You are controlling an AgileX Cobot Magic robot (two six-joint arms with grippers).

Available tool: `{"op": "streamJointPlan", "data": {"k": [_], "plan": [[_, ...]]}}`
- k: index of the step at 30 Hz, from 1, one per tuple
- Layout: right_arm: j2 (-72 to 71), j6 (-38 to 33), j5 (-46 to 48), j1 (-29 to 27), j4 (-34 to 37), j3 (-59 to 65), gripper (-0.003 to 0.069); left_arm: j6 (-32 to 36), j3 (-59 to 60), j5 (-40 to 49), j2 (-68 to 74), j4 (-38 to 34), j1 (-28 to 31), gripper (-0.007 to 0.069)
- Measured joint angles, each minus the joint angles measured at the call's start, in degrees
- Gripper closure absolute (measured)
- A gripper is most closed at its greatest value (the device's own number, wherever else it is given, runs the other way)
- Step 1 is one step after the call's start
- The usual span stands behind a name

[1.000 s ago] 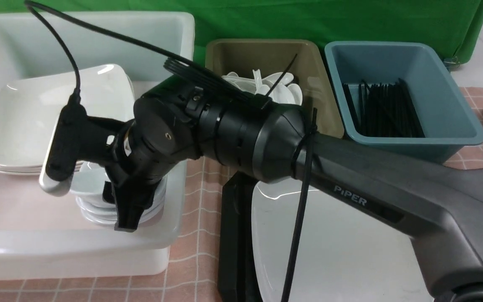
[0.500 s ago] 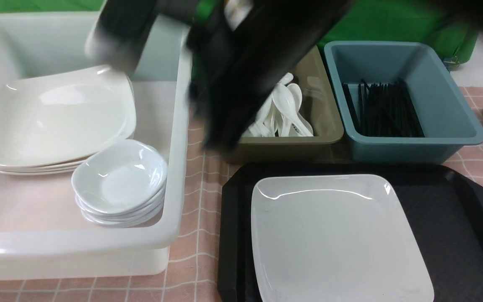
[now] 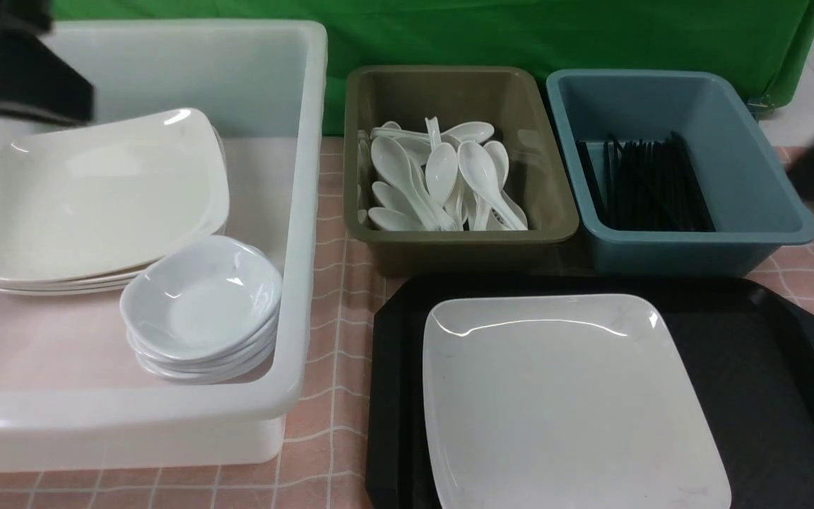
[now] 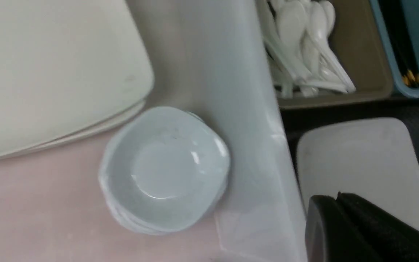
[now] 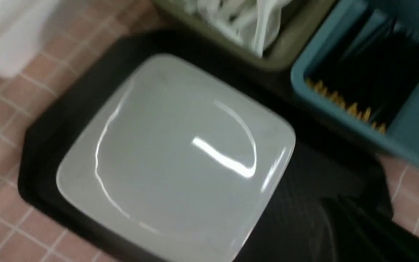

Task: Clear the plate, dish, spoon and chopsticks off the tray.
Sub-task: Use the left arm to grab a plate from the dinner plate

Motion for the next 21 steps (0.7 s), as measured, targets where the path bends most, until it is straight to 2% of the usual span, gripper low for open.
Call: {"op": "streamJointPlan", "data": {"k": [1, 4, 5, 7, 9, 10, 12, 13, 15, 17, 18, 19, 21], "plan": [[-3.19, 0.0, -0.18, -3.54, 1.32, 7.36, 0.0629, 0.0, 3.17, -0.06, 0.07, -1.46, -4.4, 0.0619], [-10.03, 0.0, -0.94, -7.96, 2.18, 21.17, 0.0629, -1.7, 10.48, -0.43, 0.44, -3.53, -14.64, 0.0617], [-10.45, 0.0, -1.21, -8.17, 2.18, 21.87, 0.0629, -1.89, 11.44, -0.57, 0.46, -3.54, -15.26, 0.0617], [-14.99, 0.12, -2.41, -9.57, 2.5, 28.68, 0.0629, -5.74, 16.03, -3.67, 1.37, -3.69, -22.14, 0.0604], [-16.93, 0.12, -3.17, -9.8, 2.71, 31.28, 0.0629, -7.87, 18.05, -5.64, 1.98, -3.74, -25.26, 0.0592], [-19.77, 0.12, -4.12, -10.02, 3.43, 34.79, 0.0629, -11.44, 20.61, -8.84, 3.32, -3.55, -30.15, 0.0568], [-21.6, 0.14, -4.75, -10.02, 4.36, 36.89, 0.0629, -14.33, 21.93, -10.95, 4.73, -3.06, -33.72, 0.0536], [-24.05, 0.14, -5.31, -10.02, 5.45, 39.18, 0.0629, -18.7, 22.58, -14.06, 7.24, -1.88, -38.58, 0.048], [-25.05, 0.14, -5.45, -10.02, 5.97, 40.14, 0.0629, -21.34, 22.66, -16.21, 9.11, -0.78, -41.36, 0.0438], [-27.09, 0.14, -5.61, -10.02, 6.36, 40.95, 0.0629, -26.83, 22.66, -21.34, 13.46, 2.41, -46.04, 0.0337], [-27.55, 0.14, -5.95, -10.02, 6.36, 40.99, 0.0629, -28.65, 22.66, -22.57, 14.95, 3.61, -47.08, 0.0292], [-27.61, 0.14, -5.97, -10.02, 6.36, 40.99, 0.0629, -28.95, 22.66, -22.78, 15.25, 3.85, -47.25, 0.0284], [-27.96, 0.14, -6.44, -10.02, 6.47, 40.99, 0.0629, -32.28, 22.73, -25.56, 18.84, 5.62, -48.69, 0.0201]]}}
